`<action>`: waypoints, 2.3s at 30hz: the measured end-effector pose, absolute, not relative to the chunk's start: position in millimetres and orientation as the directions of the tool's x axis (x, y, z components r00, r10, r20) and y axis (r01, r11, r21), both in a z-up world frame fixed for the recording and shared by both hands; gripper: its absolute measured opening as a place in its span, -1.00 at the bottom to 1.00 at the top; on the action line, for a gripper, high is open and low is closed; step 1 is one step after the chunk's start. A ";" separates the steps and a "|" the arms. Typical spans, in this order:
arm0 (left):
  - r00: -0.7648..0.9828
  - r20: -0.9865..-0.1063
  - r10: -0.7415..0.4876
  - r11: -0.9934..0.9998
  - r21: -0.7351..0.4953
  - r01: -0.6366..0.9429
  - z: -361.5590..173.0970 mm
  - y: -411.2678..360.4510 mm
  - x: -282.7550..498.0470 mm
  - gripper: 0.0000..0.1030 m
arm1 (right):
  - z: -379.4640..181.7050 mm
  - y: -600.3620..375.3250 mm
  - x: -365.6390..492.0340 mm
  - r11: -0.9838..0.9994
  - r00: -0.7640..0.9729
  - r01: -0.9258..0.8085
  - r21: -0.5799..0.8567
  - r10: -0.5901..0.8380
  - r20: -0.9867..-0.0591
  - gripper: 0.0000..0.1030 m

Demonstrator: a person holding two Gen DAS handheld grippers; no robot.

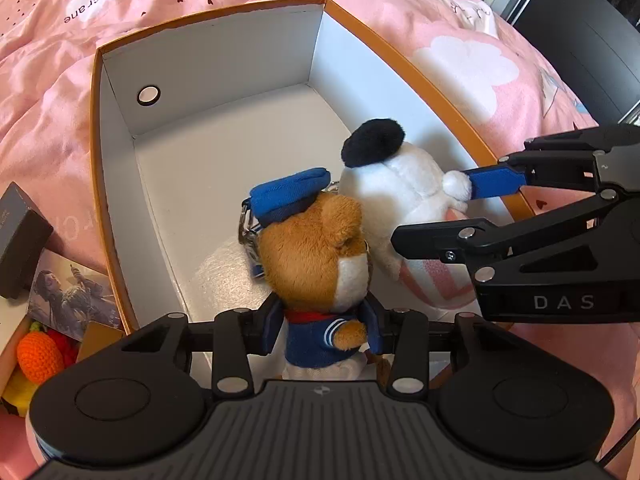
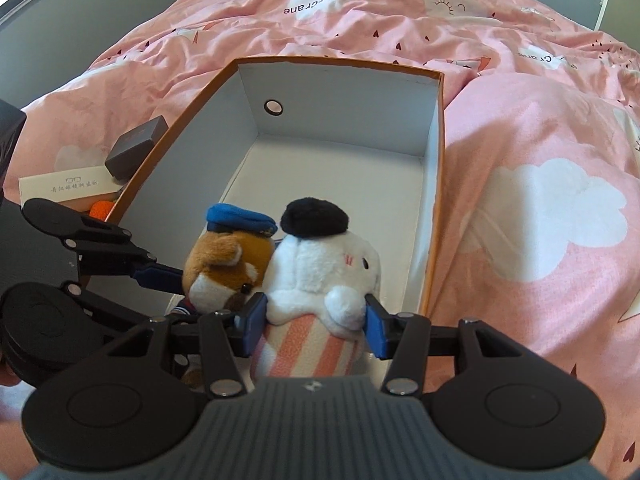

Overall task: Organize objects
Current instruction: 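Lower both plushes into the shoebox and open both tools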

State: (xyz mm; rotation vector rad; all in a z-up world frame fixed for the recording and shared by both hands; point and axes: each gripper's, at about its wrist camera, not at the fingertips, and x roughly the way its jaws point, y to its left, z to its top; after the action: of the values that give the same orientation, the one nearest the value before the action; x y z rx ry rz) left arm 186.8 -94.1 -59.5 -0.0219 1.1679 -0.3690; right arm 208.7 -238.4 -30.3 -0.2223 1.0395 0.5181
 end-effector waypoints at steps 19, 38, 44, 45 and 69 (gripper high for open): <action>0.431 -0.861 -0.272 0.828 0.018 0.560 -26.8 -94.2 187.2 -0.05 | -32.8 -228.5 208.1 0.834 0.393 -0.551 0.012 0.272 -0.878 0.03; 0.353 -0.901 -0.252 0.590 0.146 0.794 -67.3 -117.7 203.0 -0.16 | -46.6 -204.4 224.4 0.782 0.264 -0.622 0.027 0.242 -0.934 0.22; 0.309 -0.928 -0.210 0.620 0.118 0.776 -68.2 -105.2 200.6 -0.33 | -37.8 -213.7 231.2 0.805 0.228 -0.585 0.103 0.285 -0.931 0.21; 0.308 -0.931 -0.197 0.622 0.124 0.773 -68.8 -103.6 199.5 -0.33 | -36.4 -214.3 232.3 0.807 0.237 -0.584 0.093 0.279 -0.931 0.20; 0.285 -0.936 -0.205 0.594 0.112 0.796 -66.1 -91.2 196.5 -0.55 | -54.0 -176.2 237.9 0.444 0.089 -0.896 0.030 0.245 -0.965 0.14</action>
State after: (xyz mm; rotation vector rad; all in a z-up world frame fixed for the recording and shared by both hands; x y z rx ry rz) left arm 196.5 -91.2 -66.1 0.6555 1.0824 -0.7374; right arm 237.9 -176.2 -54.0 -0.7007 1.1795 0.9606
